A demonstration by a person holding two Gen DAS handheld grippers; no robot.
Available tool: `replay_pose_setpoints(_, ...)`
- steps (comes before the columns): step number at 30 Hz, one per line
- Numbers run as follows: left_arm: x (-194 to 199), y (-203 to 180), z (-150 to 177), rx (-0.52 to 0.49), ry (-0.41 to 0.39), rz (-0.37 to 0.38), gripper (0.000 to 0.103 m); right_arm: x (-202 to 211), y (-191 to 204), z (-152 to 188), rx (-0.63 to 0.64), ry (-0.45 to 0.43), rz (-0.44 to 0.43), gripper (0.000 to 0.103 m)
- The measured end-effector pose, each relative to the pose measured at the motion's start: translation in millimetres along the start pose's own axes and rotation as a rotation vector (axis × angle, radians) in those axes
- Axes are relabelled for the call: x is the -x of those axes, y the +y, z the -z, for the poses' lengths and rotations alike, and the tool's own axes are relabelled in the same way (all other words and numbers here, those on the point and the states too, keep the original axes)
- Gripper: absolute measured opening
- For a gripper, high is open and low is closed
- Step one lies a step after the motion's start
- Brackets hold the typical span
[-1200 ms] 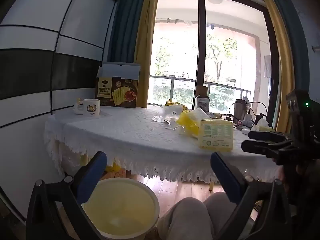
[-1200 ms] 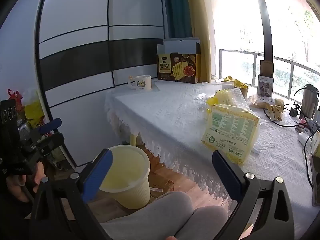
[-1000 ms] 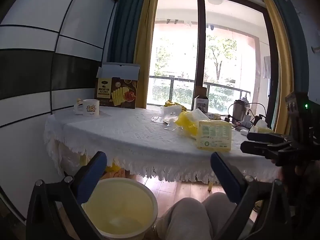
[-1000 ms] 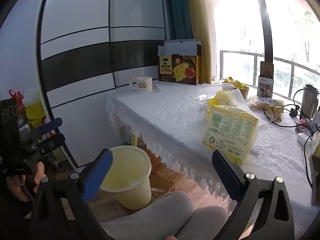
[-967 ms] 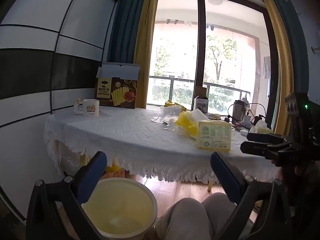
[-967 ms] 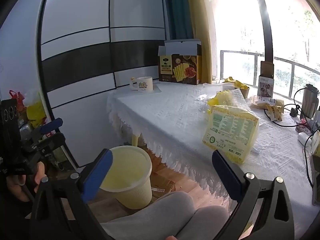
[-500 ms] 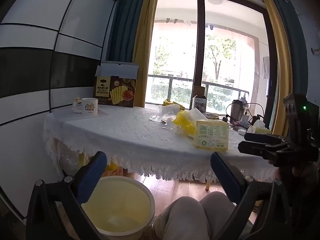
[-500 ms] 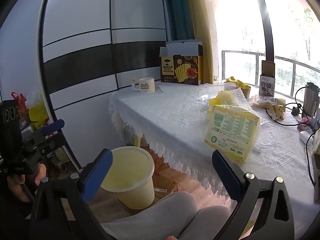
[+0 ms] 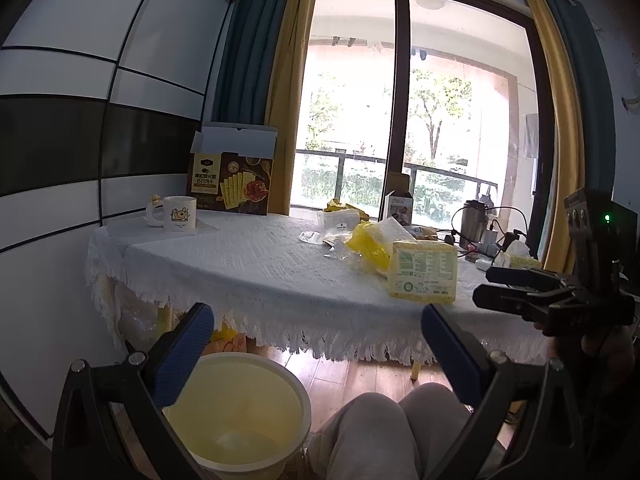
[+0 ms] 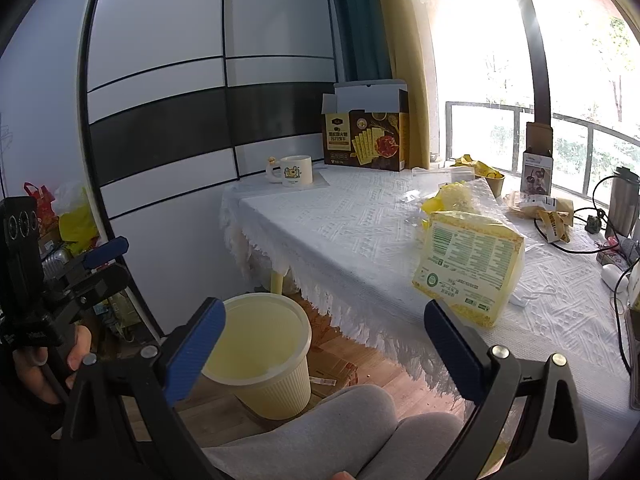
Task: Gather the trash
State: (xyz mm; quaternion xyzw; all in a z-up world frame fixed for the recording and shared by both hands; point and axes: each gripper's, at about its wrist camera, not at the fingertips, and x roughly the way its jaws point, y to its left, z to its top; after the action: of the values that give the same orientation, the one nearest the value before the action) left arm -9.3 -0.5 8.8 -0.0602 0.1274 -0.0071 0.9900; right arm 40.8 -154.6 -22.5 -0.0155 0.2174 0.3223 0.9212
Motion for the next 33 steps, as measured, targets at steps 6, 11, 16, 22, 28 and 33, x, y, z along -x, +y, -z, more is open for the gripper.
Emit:
replay_pose_setpoints(6,0.4,1.8,0.4,0.015,-0.004,0.004,0.103,-1.6,0.5,-1.1,0.004,0.002,-0.001,0.099)
replay_pose_setpoints(11,1.1,1.4,1.4,0.011,-0.013,0.010,0.103,-2.8,0.8,-1.9,0.007,0.002,0.001,0.099)
replay_pose_setpoints(16,0.4,2.2,-0.3,0.016,-0.014,0.009,0.103,-2.6,0.7,-1.4,0.007,0.002,0.001,0.099)
replay_pose_setpoints(22,-1.3,2.6,-0.9,0.011,-0.012,0.005,0.103,-3.2,-0.1,-1.4,0.007,0.002,0.001,0.099)
replay_pose_setpoints(28,-1.4,3.4,-1.2,0.015,-0.014,0.010,0.103,-3.3,-0.4,-2.9,0.008,-0.002,0.001,0.099)
replay_pose_setpoints(33,-1.6,2.6,-1.0,0.014,-0.015,0.010,0.103,-3.4,-0.6,-3.1,0.008,-0.002,0.001,0.099)
